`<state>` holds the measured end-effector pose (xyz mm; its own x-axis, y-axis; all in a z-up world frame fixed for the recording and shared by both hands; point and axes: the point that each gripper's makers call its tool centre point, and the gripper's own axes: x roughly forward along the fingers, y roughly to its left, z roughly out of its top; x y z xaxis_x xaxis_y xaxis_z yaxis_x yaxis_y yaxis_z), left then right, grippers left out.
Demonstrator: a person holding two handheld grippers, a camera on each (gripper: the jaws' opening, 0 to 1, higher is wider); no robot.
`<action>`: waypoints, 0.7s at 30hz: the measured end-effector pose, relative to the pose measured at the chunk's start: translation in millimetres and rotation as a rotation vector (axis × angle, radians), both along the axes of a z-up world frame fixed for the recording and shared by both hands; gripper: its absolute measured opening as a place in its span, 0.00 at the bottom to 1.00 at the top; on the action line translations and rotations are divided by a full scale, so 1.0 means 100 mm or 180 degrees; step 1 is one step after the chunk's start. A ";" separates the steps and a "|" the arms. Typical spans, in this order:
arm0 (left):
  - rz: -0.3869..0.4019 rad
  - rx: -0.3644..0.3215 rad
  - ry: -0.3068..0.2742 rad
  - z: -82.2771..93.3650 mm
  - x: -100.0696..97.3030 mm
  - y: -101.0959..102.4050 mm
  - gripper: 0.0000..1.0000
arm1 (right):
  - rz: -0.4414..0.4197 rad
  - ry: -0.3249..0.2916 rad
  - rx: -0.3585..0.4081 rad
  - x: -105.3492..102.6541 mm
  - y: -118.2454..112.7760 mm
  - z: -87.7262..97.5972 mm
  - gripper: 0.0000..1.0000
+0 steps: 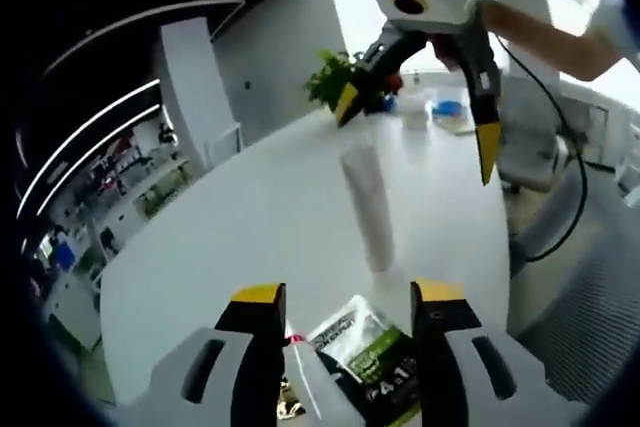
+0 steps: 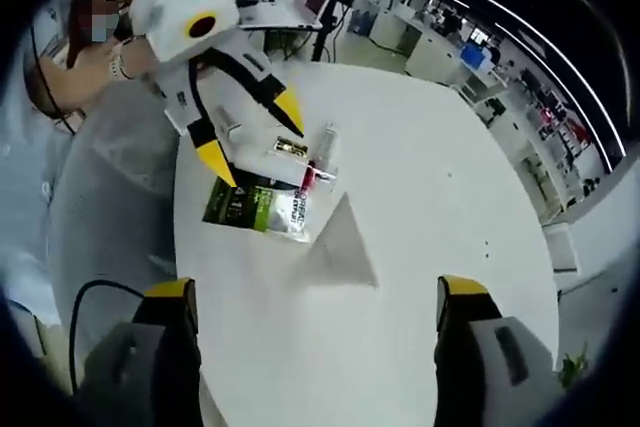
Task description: Arrange the skincare products in the storage area until every visible bottle or jar stands upright without overlapping.
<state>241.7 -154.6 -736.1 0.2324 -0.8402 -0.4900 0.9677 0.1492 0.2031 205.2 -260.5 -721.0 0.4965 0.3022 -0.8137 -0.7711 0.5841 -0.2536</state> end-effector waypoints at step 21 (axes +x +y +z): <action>0.0157 0.0053 -0.0146 0.15 -0.07 0.28 0.90 | -0.0151 -0.0396 0.0144 -0.31 0.18 0.09 1.00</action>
